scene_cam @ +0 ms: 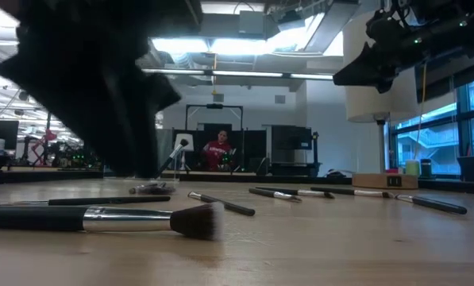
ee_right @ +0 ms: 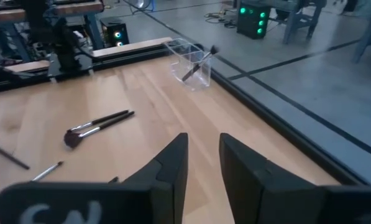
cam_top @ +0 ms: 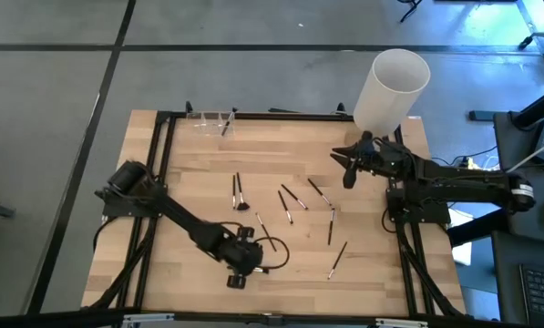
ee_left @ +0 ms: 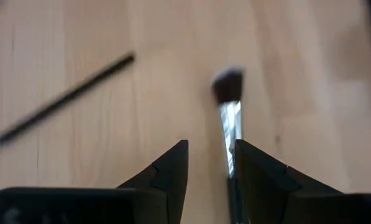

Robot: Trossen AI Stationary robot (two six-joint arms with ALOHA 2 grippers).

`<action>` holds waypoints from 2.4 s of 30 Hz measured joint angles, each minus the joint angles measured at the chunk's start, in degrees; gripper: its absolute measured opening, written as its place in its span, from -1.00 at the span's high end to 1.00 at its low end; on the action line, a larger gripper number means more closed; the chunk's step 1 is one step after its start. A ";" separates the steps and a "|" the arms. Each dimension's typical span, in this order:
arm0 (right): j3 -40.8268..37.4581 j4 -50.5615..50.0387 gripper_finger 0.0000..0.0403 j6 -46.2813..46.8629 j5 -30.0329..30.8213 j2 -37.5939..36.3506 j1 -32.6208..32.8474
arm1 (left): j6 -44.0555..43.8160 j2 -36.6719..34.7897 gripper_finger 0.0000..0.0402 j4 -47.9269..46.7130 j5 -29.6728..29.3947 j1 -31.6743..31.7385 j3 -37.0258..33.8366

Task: Put items in baskets/containers
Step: Put the black powder brush into the transparent organizer

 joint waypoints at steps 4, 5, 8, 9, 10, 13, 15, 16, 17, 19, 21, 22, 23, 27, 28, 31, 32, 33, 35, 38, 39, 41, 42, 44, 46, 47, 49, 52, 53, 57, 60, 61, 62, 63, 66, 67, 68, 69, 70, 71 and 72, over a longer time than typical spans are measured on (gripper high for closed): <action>0.00 0.09 0.54 -0.41 -0.04 0.01 -1.97 | -4.40 0.69 0.30 -3.89 1.09 0.15 0.87; 0.00 0.18 0.54 -0.41 -0.15 0.01 -2.41 | -5.27 0.69 0.27 -4.07 1.78 0.05 0.87; 0.00 0.38 0.54 -0.39 -1.54 0.00 -3.62 | -6.99 0.69 0.18 -3.90 3.94 -0.56 0.87; 0.00 0.41 0.54 -0.33 -2.16 0.01 -3.90 | -7.45 0.69 0.16 -3.89 4.29 -0.93 0.87; 0.00 0.43 0.54 -0.23 -2.81 0.00 -4.17 | -7.68 0.69 0.13 -3.85 4.51 -1.31 0.87; 0.00 0.49 0.54 -0.21 -3.59 -0.01 -4.45 | -7.28 0.91 0.10 -3.74 3.83 -2.27 0.87; 0.00 0.62 0.54 -0.21 -3.63 0.00 -4.45 | -7.31 1.26 0.09 -3.88 2.00 -2.63 0.87; 0.00 0.74 0.54 -0.21 -3.65 -0.01 -4.45 | -7.33 1.48 0.10 -3.81 1.47 -2.64 0.87; 0.00 0.79 0.54 -0.21 -3.65 0.00 -4.45 | -7.51 1.86 0.10 -3.26 0.94 -2.64 0.89; 0.00 0.75 0.54 -0.25 -3.65 0.00 -4.45 | -7.85 2.94 0.13 -3.37 0.70 -2.62 0.89; 0.00 0.73 0.54 -0.41 -4.05 0.01 -4.45 | -7.81 3.76 0.17 -2.99 1.22 -2.62 0.95; 0.00 0.76 0.54 -0.42 -4.36 0.01 -4.45 | -7.62 4.18 0.20 -3.00 1.36 -2.62 1.06; 0.00 0.77 0.54 -0.45 -4.59 0.00 -4.45 | -7.42 4.56 0.23 -3.05 1.60 -2.58 1.07; 0.00 0.75 0.54 -0.45 -4.72 0.01 -4.45 | -6.49 4.79 0.41 -3.50 1.47 -2.54 1.07; 0.00 0.75 0.54 -0.45 -4.72 0.01 -4.45 | -5.93 4.56 0.47 -3.53 1.28 -2.54 1.02; 0.00 0.75 0.54 -0.42 -4.72 -0.01 -4.45 | -4.98 3.89 0.64 -3.60 0.18 -2.32 0.92; 0.00 0.75 0.54 -0.38 -4.72 -0.01 -4.45 | -4.99 3.60 0.69 -3.59 -0.03 -2.14 0.86; 0.00 0.73 0.54 -0.36 -4.72 -0.01 -4.45 | -5.01 3.40 0.74 -3.64 -0.31 -2.04 0.85; 0.00 0.63 0.54 -0.36 -4.72 0.00 -4.45 | -4.94 2.82 0.79 -3.41 -1.11 -1.57 0.74; 0.00 0.28 0.54 -0.31 -4.72 0.01 -4.45 | -4.90 1.32 0.80 -2.58 -4.26 -0.27 0.74; 0.00 0.15 0.54 -0.28 -4.72 0.01 -4.45 | -4.90 0.86 0.77 -2.13 -5.84 0.20 0.74; 0.00 -0.10 0.54 -0.23 -4.72 0.01 -4.45 | -4.72 -0.36 0.72 -1.55 -9.96 1.18 0.74; 0.02 -0.08 0.54 -0.21 -4.72 0.00 -4.45 | -4.10 -1.18 0.70 -0.94 -12.29 1.77 0.74; 0.02 -0.06 0.54 -0.37 -4.72 0.01 -4.45 | -2.44 -3.15 0.69 -0.23 -18.13 3.23 0.76; 0.02 -0.08 0.54 -0.38 -4.72 0.01 -4.45 | -0.79 -4.71 0.69 -0.23 -25.42 5.52 0.78; 0.02 -0.07 0.54 -0.38 -4.72 0.01 -4.45 | 0.33 -5.33 0.70 -0.36 -28.94 6.70 0.78; 0.02 -0.05 0.54 -0.38 -4.70 0.01 -4.45 | 3.04 -6.09 0.73 -0.34 -34.82 9.69 0.83; 0.02 -0.04 0.54 -0.41 -4.68 -0.01 -4.45 | 9.06 -6.09 0.76 -0.48 -38.78 15.25 0.85; 0.02 -0.04 0.54 -0.41 -4.68 0.01 -4.45 | 11.03 -6.09 0.76 -0.45 -40.07 17.54 0.85; 0.02 0.01 0.54 -0.41 -4.68 0.01 -4.45 | 17.78 -6.28 0.72 2.65 -44.73 27.47 0.85; 0.04 0.44 0.54 -0.73 -4.68 -0.01 -4.45 | 19.48 -7.42 0.70 6.56 -43.12 35.59 0.88; 0.04 0.42 0.54 -1.07 -4.68 -0.01 -4.45 | 19.38 -7.77 0.70 6.91 -41.70 38.34 0.87; 0.04 0.44 0.54 -1.55 -4.69 0.00 -4.43 | 19.07 -8.01 0.70 7.00 -40.31 40.96 0.85; 0.04 0.44 0.54 -1.84 -4.68 0.01 -4.45 | 18.79 -8.07 0.71 8.09 -38.92 43.40 0.85; 0.04 0.42 0.54 -2.18 -4.64 0.01 -4.45 | 18.01 -8.14 0.73 8.75 -35.83 49.78 0.85; 0.04 0.37 0.54 -2.18 -4.67 0.01 -4.45 | 17.64 -8.14 0.73 8.71 -34.92 51.74 0.85; 0.04 0.22 0.54 -2.18 -4.67 0.00 -4.44 | 17.49 -8.14 0.73 8.73 -34.25 53.38 0.85; 0.04 -0.12 0.54 -2.17 -4.68 -0.01 -4.44 | 17.18 -8.14 0.73 8.83 -33.51 54.83 0.85; 0.04 -0.65 0.54 -2.14 -4.68 0.00 -4.45 | 16.83 -8.14 0.73 8.90 -33.10 56.15 0.85; 0.04 -1.38 0.54 -2.11 -4.66 -0.01 -4.45 | 16.59 -8.14 0.72 9.16 -32.66 57.26 0.85; 0.04 -2.10 0.54 -2.13 -4.68 0.01 -4.45 | 16.60 -8.14 0.72 9.68 -32.40 58.14 0.85</action>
